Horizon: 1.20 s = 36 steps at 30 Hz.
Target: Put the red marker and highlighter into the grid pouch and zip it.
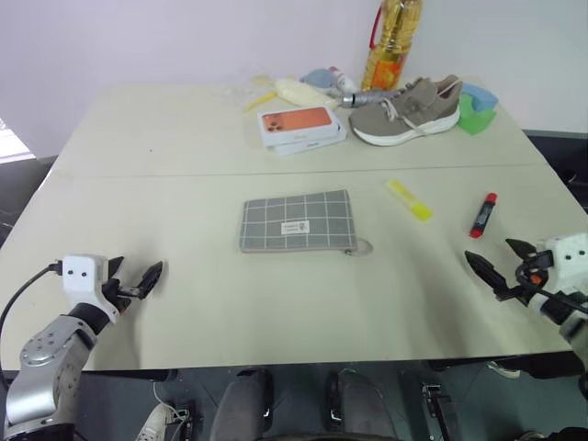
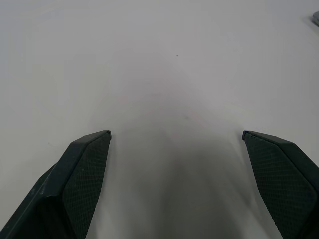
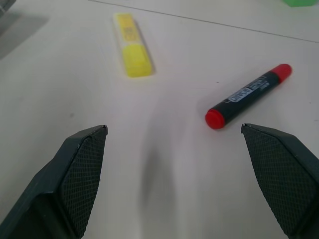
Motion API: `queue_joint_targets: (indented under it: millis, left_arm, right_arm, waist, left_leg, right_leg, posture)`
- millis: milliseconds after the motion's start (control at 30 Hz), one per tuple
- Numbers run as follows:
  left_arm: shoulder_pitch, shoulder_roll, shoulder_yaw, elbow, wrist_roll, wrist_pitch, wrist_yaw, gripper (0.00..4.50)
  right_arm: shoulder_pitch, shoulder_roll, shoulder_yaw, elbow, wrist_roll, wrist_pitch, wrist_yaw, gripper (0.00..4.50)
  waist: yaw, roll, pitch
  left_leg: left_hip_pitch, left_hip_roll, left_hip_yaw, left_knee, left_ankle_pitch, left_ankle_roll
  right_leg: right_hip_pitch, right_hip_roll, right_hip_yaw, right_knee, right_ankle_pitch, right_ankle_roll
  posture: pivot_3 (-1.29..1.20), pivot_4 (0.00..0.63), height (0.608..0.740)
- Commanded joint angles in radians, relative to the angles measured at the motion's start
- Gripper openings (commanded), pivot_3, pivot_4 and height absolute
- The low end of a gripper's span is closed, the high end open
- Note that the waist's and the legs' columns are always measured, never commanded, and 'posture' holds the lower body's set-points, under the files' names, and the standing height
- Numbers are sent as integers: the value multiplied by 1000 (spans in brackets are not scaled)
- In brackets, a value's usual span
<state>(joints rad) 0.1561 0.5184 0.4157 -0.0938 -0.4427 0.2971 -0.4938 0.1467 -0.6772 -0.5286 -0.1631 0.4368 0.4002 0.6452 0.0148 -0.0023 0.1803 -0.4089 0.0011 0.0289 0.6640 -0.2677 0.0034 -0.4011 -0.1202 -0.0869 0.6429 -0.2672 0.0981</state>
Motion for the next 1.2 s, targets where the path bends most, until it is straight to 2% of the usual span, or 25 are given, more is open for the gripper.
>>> queue_joint_targets:
  millis: [33, 267, 433, 533, 767, 933, 1033, 1200]
  left_arm:
    - [5, 12, 19, -41, 7, -12, -2, 4455]
    - [-59, -2, -24, -21, 23, -30, -8, 4455]
    - [-97, -34, -69, -18, 54, -85, -13, 4455]
    - [-107, -36, -106, 2, 84, -128, -35, 4500]
    - [-186, -20, -160, 86, 136, -192, -81, 4500]
    - [-218, 16, -187, 142, 180, -256, -129, 4500]
    - [-225, 42, -198, 166, 197, -289, -159, 4500]
    - [-257, 84, -216, 232, 236, -348, -201, 4500]
  right_arm:
    - [-18, -7, -7, -10, 4, -8, -3, 4459]
    - [-88, 23, 50, -89, 24, 27, -49, 4459]
    - [-173, 84, 188, -177, 10, 62, -99, 4459]
    - [-265, 142, 263, -186, 11, 107, -159, 3654]
    - [-413, 258, 448, -121, -83, 180, -276, 33]
    - [-495, 308, 559, -19, -187, 200, -331, 33]
    - [-545, 335, 577, 46, -206, 256, -356, 33]
    - [-597, 360, 600, 142, -249, 237, -358, 33]
  waist:
    - [0, 0, 0]
    - [0, 0, 0]
    - [-2, 0, 0]
    - [-3, 0, 0]
    - [-1, 0, 0]
    - [-5, 0, 0]
    - [-6, 0, 0]
    - [-5, 0, 0]
  left_leg:
    - [0, 0, 0, 0, 0, 0]
    - [0, 0, 0, 0, 0, 0]
    - [0, 0, 0, 0, 0, 0]
    - [0, 0, 0, 0, 0, 0]
    - [-1, -1, 0, 0, 0, 0]
    - [-1, -1, 0, 0, 0, 0]
    - [-1, -1, 1, 0, 0, 0]
    - [-1, -1, 1, 0, 0, 0]
  right_leg:
    - [0, 0, 0, 0, 0, 0]
    - [0, 0, 0, 0, 0, 0]
    - [0, 0, 0, 1, 0, 0]
    - [-1, 1, 0, 1, 0, 0]
    - [-2, 1, -1, 2, 0, 0]
    - [-3, 1, 0, 4, 0, 0]
    - [-3, 1, 0, 4, 0, 0]
    - [-3, 1, 0, 4, 0, 0]
  posture:
    - [0, 150, 740]
    - [0, 150, 740]
    - [0, 150, 740]
    - [0, 150, 740]
    - [0, 150, 740]
    - [0, 150, 740]
    - [0, 150, 740]
    - [0, 150, 740]
